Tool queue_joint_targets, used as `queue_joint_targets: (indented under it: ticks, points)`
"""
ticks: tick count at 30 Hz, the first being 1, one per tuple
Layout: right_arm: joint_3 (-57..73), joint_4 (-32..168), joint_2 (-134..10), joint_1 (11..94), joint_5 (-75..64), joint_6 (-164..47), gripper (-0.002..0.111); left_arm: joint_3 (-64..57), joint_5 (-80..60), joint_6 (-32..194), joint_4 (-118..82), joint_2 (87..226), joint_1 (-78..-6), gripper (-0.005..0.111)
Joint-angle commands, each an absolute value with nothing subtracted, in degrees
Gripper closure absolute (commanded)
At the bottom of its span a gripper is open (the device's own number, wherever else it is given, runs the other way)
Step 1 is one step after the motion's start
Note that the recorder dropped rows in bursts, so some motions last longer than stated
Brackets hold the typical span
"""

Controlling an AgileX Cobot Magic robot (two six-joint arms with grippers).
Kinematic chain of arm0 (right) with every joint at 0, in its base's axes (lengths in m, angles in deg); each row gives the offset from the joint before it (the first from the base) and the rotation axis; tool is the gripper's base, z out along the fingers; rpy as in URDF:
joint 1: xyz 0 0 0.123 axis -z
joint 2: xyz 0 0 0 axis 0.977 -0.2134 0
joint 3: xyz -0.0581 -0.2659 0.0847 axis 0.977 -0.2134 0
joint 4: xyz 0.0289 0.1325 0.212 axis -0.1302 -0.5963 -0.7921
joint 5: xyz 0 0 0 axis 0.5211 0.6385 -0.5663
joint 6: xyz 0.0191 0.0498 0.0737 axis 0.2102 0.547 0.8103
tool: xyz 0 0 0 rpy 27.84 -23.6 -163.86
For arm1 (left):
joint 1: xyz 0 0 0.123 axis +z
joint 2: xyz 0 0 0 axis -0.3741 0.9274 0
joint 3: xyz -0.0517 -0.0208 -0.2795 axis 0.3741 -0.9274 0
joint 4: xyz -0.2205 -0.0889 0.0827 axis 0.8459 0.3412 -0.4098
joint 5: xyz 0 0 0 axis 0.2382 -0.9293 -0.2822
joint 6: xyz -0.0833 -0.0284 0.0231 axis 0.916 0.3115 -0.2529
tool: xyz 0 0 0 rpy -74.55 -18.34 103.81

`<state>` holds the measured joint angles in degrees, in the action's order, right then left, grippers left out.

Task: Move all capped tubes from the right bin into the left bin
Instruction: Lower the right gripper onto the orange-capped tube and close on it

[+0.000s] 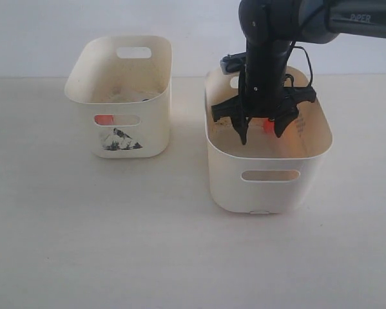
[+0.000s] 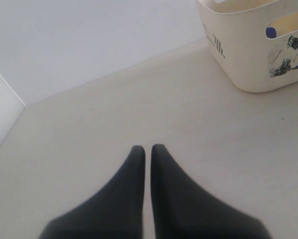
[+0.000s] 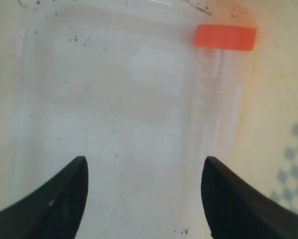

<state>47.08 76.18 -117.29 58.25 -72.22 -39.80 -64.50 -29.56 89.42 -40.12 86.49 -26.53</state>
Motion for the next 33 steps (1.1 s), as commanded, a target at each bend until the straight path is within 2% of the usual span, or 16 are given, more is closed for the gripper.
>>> queue_joint_targets:
  ticks: [1, 5, 7, 31, 33]
  points:
    - [47.11, 77.39, -117.45, 58.81, -72.56, -39.09, 0.039, -64.29, -29.26, 89.96, -39.95, 86.52, -26.83, 0.102]
    - [47.11, 78.25, -118.25, 58.81, -74.27, -38.94, 0.012, -64.29, -29.26, 89.96, -39.95, 86.52, -26.83, 0.102]
    - [47.11, 78.39, -118.5, 58.81, -74.15, -38.94, 0.003, -64.29, -29.26, 89.96, -39.95, 86.52, -26.83, 0.102]
    - [47.22, 80.88, -125.42, 58.81, -72.55, -36.92, 0.003, -64.29, -29.26, 89.96, -39.95, 86.52, -26.83, 0.102]
    - [47.22, 80.38, -125.93, 58.81, -73.22, -36.92, 0.007, -64.29, -29.26, 89.96, -39.95, 86.52, -26.83, 0.102]
